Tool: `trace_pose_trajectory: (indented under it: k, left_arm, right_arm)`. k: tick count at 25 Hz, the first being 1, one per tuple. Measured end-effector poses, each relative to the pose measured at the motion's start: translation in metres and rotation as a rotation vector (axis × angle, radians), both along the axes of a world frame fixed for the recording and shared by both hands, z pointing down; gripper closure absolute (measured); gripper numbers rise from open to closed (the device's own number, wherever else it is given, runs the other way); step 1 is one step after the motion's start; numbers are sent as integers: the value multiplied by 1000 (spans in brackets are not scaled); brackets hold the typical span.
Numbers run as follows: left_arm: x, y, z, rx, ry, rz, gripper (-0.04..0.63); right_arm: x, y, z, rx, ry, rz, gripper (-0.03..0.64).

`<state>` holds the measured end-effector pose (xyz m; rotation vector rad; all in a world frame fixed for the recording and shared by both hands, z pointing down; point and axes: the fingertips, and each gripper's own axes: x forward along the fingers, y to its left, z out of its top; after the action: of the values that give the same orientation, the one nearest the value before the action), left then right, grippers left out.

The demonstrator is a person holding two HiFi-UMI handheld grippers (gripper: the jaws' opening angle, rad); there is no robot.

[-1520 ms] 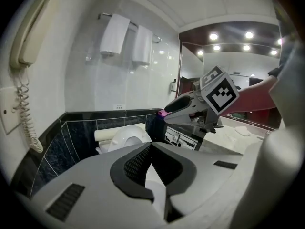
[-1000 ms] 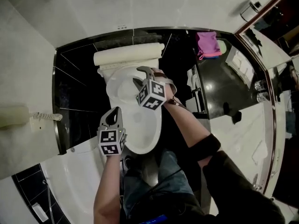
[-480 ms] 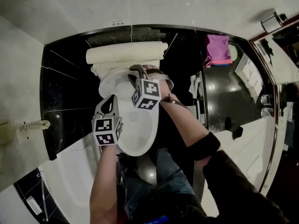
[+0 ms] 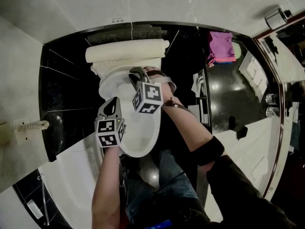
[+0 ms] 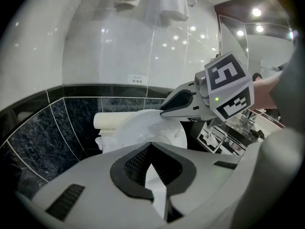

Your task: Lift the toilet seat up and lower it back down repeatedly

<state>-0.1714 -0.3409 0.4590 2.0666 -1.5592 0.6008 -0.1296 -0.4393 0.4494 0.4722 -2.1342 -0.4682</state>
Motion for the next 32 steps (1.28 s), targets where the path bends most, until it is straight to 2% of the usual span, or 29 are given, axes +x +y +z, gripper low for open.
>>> trace_pose_trajectory:
  k: [6,11,21,26,32]
  left_arm:
    - [-1,29,-1,-8,-3,21,609]
    - [-10,63,-4,6,3,58,609]
    - [-21,156,24,17,20,208,609]
    - [-18,177,44,-17,27,194,610]
    - [-5,177,58,-6,14,162,609]
  right_arm:
    - [3,28,-4,13,15,13,540]
    - [7,60,-8,61,30,59,540]
    - [16,150,-5,156,105,191,541]
    - [21,195,1,152,121,194,541]
    - [22,230,10,169,92,175,541]
